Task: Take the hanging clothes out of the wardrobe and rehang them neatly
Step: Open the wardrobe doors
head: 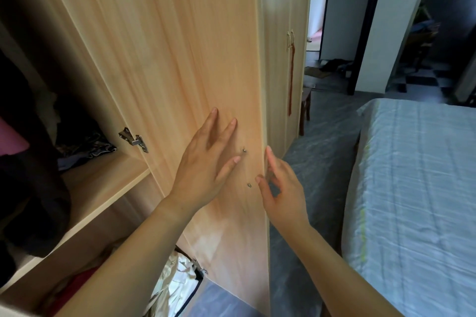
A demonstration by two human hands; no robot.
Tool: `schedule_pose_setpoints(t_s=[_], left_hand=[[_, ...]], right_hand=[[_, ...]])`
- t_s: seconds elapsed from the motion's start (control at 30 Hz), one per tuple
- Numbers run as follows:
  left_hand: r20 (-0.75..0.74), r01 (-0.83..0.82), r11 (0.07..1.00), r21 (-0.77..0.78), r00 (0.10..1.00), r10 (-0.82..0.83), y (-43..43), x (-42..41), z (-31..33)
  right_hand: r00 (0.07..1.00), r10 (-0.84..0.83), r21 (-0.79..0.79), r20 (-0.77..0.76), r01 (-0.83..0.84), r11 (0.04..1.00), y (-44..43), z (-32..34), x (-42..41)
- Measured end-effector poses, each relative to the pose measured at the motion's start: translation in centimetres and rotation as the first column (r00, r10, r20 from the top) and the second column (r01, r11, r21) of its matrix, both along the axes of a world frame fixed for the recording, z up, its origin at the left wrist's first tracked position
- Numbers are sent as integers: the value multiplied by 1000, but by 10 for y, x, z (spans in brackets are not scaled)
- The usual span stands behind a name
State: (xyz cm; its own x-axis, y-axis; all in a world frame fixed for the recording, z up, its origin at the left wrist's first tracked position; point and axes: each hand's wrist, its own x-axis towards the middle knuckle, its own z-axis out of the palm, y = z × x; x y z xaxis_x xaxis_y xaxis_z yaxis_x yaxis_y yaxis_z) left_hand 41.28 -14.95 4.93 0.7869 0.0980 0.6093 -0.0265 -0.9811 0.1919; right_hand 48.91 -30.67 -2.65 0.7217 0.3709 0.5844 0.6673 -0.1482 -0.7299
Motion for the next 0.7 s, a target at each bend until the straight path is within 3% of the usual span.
schedule_pose_setpoints(t_s=[0.2, 0.3, 0.43, 0.57, 0.7], left_hand=[[-133, -100, 995, -3, 986, 99, 13, -51, -16], [-213, -185, 983, -11, 961, 179, 27, -99, -36], [-335, -317, 947, -52, 899, 282, 50, -176, -65], [-412, -491, 865, -104, 813, 412, 75, -259, -89], [-400, -686, 721, -103, 692, 601, 101, -340, -104]], right_hand=[[987, -155, -171, -43, 146, 974, 0, -2, -58], [986, -137, -364, -100, 92, 927, 10, -12, -94], [997, 19, -559, -81, -61, 827, 44, -30, -137], [966, 257, -612, -22, -217, 761, 91, -43, -188], [884, 466, -628, 30, -346, 697, 146, -45, -237]])
